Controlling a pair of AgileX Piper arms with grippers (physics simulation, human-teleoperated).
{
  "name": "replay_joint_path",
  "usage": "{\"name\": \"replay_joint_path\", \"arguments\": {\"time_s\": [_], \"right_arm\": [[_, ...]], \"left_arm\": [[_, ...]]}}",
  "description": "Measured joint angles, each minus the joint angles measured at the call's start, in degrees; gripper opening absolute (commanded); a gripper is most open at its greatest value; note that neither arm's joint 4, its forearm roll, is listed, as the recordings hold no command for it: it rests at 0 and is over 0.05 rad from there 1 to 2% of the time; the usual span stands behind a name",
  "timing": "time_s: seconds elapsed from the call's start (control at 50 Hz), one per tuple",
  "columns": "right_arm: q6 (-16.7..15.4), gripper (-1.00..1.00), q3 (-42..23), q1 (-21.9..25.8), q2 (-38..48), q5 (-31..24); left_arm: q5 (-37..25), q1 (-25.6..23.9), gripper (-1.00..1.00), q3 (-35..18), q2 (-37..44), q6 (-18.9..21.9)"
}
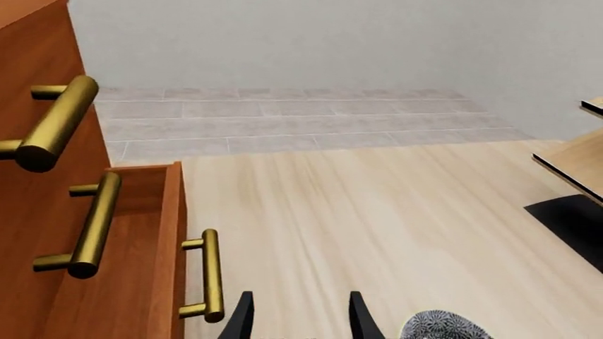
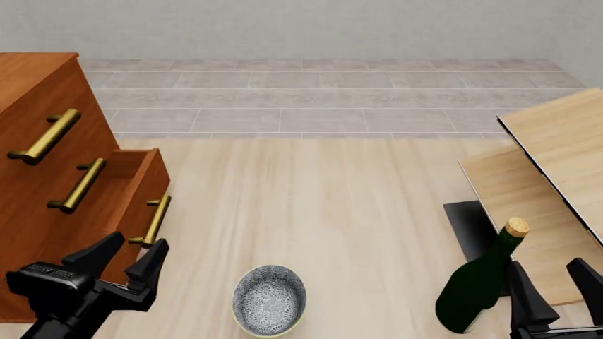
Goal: Close the bottom drawer of the cabinet.
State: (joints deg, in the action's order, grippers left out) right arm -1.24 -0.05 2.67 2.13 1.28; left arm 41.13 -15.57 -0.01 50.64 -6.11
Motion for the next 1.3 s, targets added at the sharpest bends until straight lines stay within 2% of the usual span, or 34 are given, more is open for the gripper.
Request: {"name": "replay_joint_path", "arguments": {"time_s": [0.42,0.56,0.94,1.3], "right_arm": [[-0.33,1.00,0.01,0.19,0.61,0.46],[-0.52,1.00,0.02,0.34,0.57,0.44],[-1.12,1.00,0.01,0.68,-0.31,-0.21],[-1.48,1.00,0.01,0.92,-0.94,-0.58]], "left_arm": [[19.69,-1.96,1.00,0.00,24.44,-2.44],[24.24,-1.78,1.00,-0.01,30.47,-3.68],[28.09,-0.02,1.00,-1.75,38.70,-5.50],[28.65,3.62,1.00,-4.99,45.24,-4.98]]}}
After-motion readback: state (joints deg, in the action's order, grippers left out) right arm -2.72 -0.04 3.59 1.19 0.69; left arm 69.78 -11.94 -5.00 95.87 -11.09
